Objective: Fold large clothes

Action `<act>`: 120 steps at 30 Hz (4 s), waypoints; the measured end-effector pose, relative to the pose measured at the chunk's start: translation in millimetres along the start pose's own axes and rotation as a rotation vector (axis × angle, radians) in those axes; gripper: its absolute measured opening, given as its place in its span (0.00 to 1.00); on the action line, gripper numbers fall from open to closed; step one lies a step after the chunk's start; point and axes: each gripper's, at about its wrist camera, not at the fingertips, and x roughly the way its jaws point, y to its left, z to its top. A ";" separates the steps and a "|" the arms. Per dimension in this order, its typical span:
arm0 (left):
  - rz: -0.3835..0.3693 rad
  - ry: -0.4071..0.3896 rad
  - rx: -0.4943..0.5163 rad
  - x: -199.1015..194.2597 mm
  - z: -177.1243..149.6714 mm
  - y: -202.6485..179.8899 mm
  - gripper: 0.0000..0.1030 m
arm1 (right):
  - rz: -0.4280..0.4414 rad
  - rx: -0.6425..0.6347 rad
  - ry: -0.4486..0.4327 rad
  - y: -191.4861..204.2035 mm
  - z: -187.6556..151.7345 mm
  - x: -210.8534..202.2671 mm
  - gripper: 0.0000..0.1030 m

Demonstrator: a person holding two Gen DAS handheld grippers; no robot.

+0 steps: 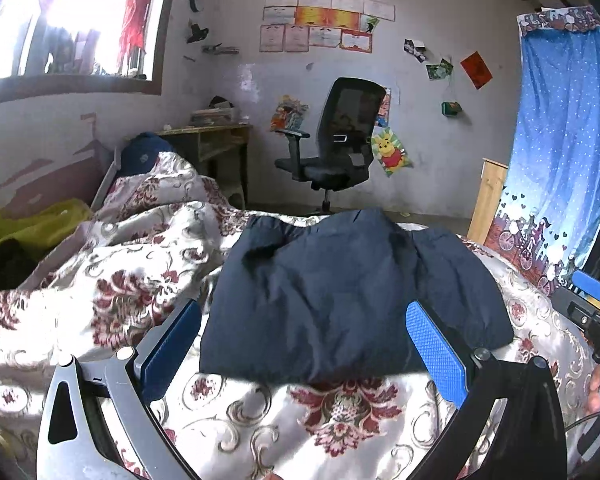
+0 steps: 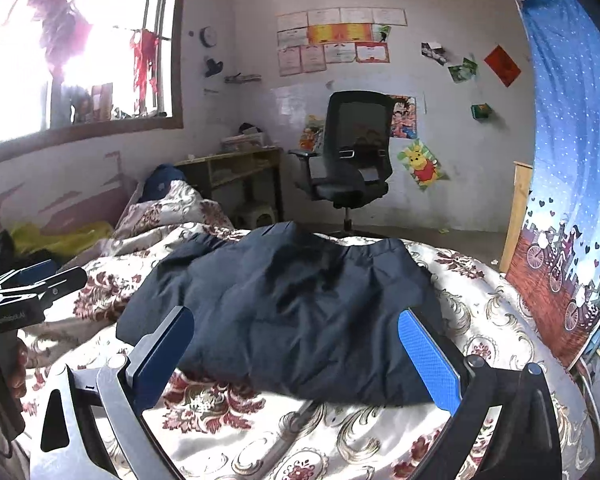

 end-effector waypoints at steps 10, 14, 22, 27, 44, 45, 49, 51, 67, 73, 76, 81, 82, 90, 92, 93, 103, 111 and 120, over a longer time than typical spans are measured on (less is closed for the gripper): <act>-0.005 0.001 0.002 4.1 -30.7 2.0 0.98 | 0.003 0.020 0.037 20.8 -23.7 12.8 1.00; 0.005 -0.011 0.019 6.9 -33.8 4.8 0.98 | 0.003 -0.007 0.047 27.3 -27.2 18.3 1.00; 0.007 -0.006 0.021 10.2 -38.1 10.6 0.98 | -0.012 0.014 0.080 29.3 -32.3 30.5 1.00; 0.003 0.001 0.005 13.1 -40.9 15.6 0.98 | -0.016 0.021 0.091 30.3 -32.5 34.7 1.00; 0.002 -0.005 0.020 10.3 -45.1 15.8 0.98 | -0.021 0.029 0.095 30.8 -32.6 36.0 1.00; 0.002 -0.005 0.022 10.3 -45.2 15.2 0.98 | -0.020 0.031 0.095 30.6 -32.7 36.0 1.00; 0.001 -0.003 0.027 10.9 -45.8 13.3 0.98 | -0.021 0.032 0.096 30.8 -32.8 36.0 1.00; 0.000 -0.004 0.026 10.6 -46.2 12.6 0.98 | -0.020 0.033 0.096 30.7 -32.8 35.9 1.00; 0.000 -0.001 0.022 11.3 -46.9 12.4 0.98 | -0.021 0.033 0.096 30.6 -32.6 35.8 1.00; 0.000 0.001 0.020 11.7 -47.0 11.5 0.98 | -0.020 0.032 0.097 30.0 -32.5 36.1 1.00; -0.001 0.003 0.019 11.7 -48.1 11.9 0.98 | -0.020 0.033 0.096 30.3 -32.3 35.9 1.00; 0.000 0.001 0.023 11.7 -49.1 11.3 0.98 | -0.020 0.033 0.097 30.1 -32.2 36.0 1.00; -0.001 0.001 0.025 11.3 -49.9 12.0 0.98 | -0.020 0.034 0.097 30.1 -32.1 36.0 1.00; -0.001 0.001 0.026 11.1 -50.6 11.7 0.98 | -0.020 0.033 0.098 29.8 -31.9 36.0 1.00; 0.000 0.000 0.029 11.2 -50.7 11.4 0.98 | -0.020 0.034 0.099 29.9 -32.0 36.1 1.00; 0.000 0.000 0.029 11.2 -50.7 11.4 0.98 | -0.019 0.034 0.099 29.8 -31.9 36.1 1.00; -0.019 0.000 -0.004 8.3 -50.3 17.0 0.98 | -0.020 0.034 0.099 29.8 -31.6 36.2 1.00; 0.003 -0.007 -0.005 5.0 -48.9 16.4 0.98 | -0.019 0.036 0.102 29.9 -31.3 36.3 1.00; 0.007 -0.016 0.018 4.5 -49.8 16.5 0.98 | -0.018 0.037 0.105 29.0 -31.6 36.0 1.00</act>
